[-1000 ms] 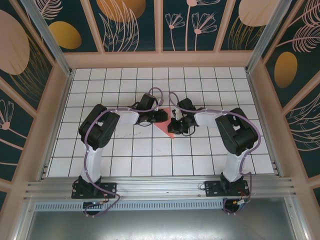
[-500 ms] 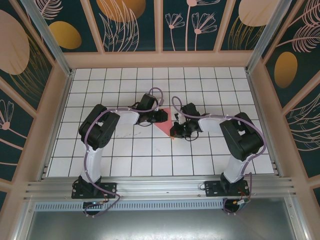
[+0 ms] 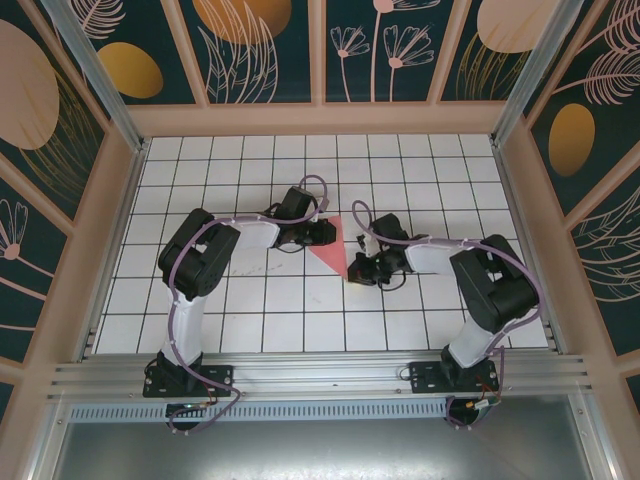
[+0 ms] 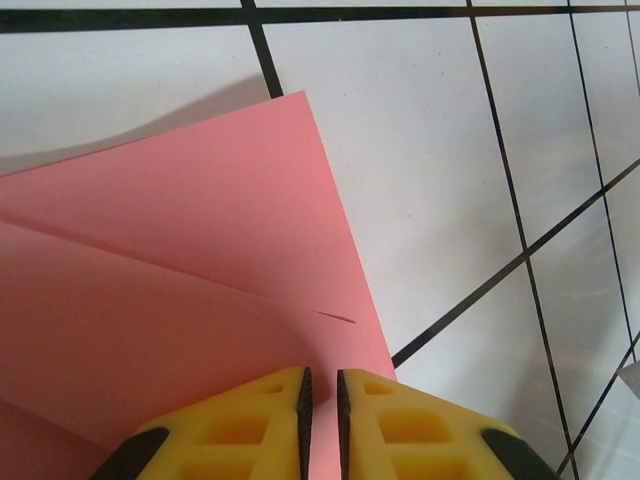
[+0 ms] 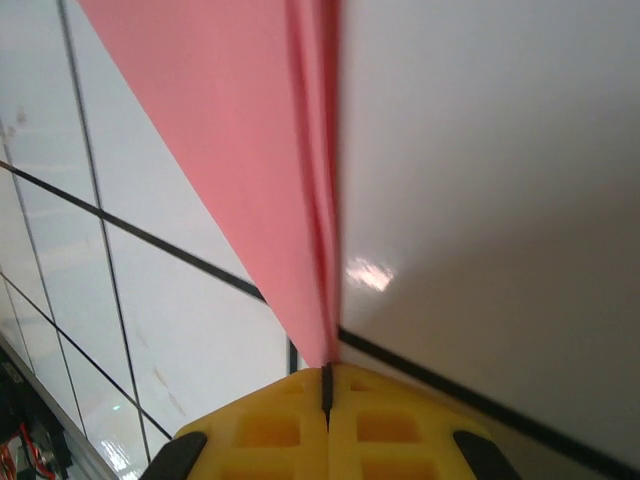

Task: Fold a paper plane with a square sheet of paper (fold left side to right side)
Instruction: Fourth fold the wing at the center of the table, then pick up the paper from the center of the table.

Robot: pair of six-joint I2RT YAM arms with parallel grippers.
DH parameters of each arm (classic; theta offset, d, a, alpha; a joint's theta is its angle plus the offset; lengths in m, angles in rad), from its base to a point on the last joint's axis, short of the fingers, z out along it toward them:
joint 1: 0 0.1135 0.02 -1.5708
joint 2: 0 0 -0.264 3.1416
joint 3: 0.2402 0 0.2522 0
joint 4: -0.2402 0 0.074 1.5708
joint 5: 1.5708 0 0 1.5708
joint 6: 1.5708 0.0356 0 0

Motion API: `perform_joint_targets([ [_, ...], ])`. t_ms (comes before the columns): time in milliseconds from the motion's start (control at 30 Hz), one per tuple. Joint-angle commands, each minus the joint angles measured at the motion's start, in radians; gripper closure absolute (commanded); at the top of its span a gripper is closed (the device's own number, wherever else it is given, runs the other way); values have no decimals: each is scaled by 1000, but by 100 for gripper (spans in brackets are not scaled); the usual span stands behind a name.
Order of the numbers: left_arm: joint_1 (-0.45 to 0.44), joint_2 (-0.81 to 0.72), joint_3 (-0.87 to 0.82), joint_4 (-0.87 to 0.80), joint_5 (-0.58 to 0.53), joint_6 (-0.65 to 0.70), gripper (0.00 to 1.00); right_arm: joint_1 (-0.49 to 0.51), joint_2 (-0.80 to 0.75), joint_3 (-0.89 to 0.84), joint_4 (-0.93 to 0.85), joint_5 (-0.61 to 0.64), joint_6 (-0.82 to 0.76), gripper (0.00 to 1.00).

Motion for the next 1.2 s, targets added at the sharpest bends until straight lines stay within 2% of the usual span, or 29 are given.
perform_joint_targets([
  [0, 7, -8, 30, -87, -8, 21, 78, -21, -46, -29, -143, 0, -37, 100],
  [67, 7, -32, 54, -88, 17, 16, 74, -43, -87, -15, -129, -8, -56, 100],
  [167, 11, -91, 89, -95, 37, 15, 63, -80, -158, 19, -98, 20, -72, 99],
  [333, 44, -231, 25, -54, 25, -41, 53, -98, -247, 37, 42, 102, -63, 68],
  [467, 77, -297, -86, -27, -12, -98, 51, -99, -262, 24, 164, 116, -41, 50],
  [533, 84, -304, -131, -9, -18, -119, 52, -93, -255, 21, 210, 110, -53, 45],
  [667, 84, -258, -162, 30, -2, -147, 53, -89, -224, 24, 239, 109, -59, 43],
  [1167, 80, -53, -57, 100, 106, -185, 62, -85, -272, -5, 203, 137, -56, 43],
])
